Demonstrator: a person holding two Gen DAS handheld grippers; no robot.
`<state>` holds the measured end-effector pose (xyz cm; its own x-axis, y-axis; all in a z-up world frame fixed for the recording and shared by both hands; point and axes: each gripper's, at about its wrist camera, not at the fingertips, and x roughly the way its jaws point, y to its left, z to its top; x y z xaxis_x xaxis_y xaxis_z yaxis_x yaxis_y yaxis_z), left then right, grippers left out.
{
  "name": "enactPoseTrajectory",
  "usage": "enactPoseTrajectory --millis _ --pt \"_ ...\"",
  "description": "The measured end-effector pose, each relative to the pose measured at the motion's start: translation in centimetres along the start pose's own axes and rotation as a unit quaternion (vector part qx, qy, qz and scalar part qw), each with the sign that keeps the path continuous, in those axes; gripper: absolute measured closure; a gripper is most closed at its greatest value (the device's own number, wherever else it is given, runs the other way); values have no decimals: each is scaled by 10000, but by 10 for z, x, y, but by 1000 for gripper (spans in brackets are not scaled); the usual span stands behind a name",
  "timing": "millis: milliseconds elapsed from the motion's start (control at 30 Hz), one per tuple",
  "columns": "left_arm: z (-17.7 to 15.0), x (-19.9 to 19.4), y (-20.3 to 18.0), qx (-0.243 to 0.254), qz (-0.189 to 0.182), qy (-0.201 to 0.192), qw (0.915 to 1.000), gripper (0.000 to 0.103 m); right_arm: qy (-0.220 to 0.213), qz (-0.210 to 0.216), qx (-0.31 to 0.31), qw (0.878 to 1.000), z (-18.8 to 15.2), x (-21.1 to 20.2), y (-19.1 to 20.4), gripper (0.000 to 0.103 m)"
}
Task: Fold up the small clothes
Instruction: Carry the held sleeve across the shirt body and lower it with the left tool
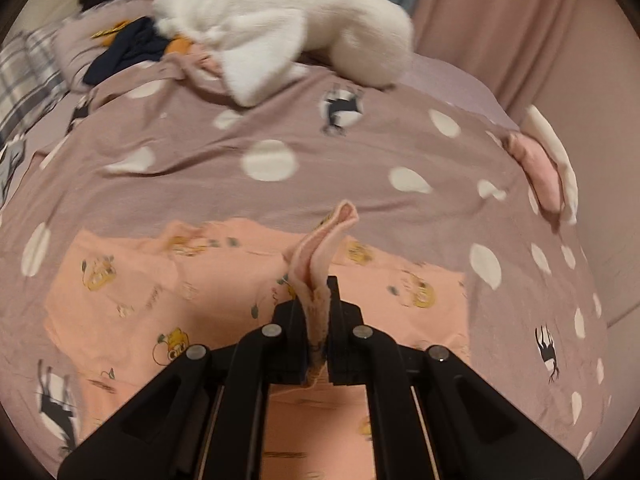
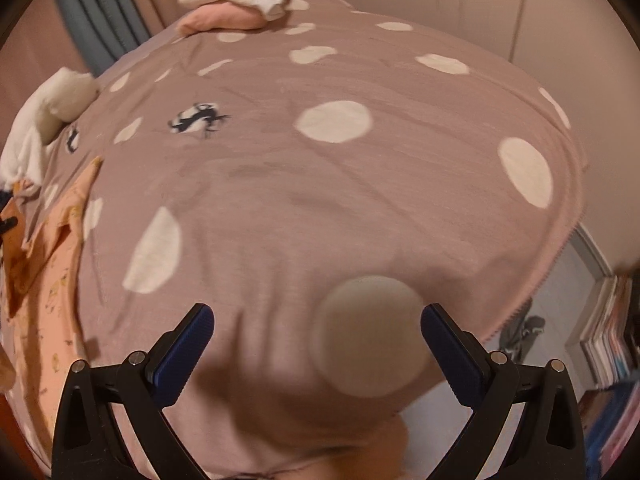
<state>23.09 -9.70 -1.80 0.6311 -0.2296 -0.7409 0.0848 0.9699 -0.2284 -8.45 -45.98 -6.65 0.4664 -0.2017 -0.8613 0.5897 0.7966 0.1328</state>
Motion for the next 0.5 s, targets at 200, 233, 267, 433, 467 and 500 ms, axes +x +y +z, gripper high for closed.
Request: enactPoseTrajectory --millis 200,233,267,433,467,500 --pt "-13 17 -36 213 -115 127 9996 98 16 -115 208 9997 -3 -1 -20 1" --pt "-15 19 -41 239 -103 140 9996 98 41 -143 236 9996 -3 0 -23 1" --pt "-16 22 -45 291 -85 159 9994 98 50 -152 245 9996 -3 0 -24 1" --pt "-27 36 -59 257 -132 290 9992 98 47 -108 222 9997 -3 0 -26 1" --pt "-29 37 -61 251 -148 311 9991 98 46 -87 207 9997 -4 0 -25 1" --pt "-31 39 -66 304 -123 321 9989 98 53 -75 196 9998 -4 1 -25 1"
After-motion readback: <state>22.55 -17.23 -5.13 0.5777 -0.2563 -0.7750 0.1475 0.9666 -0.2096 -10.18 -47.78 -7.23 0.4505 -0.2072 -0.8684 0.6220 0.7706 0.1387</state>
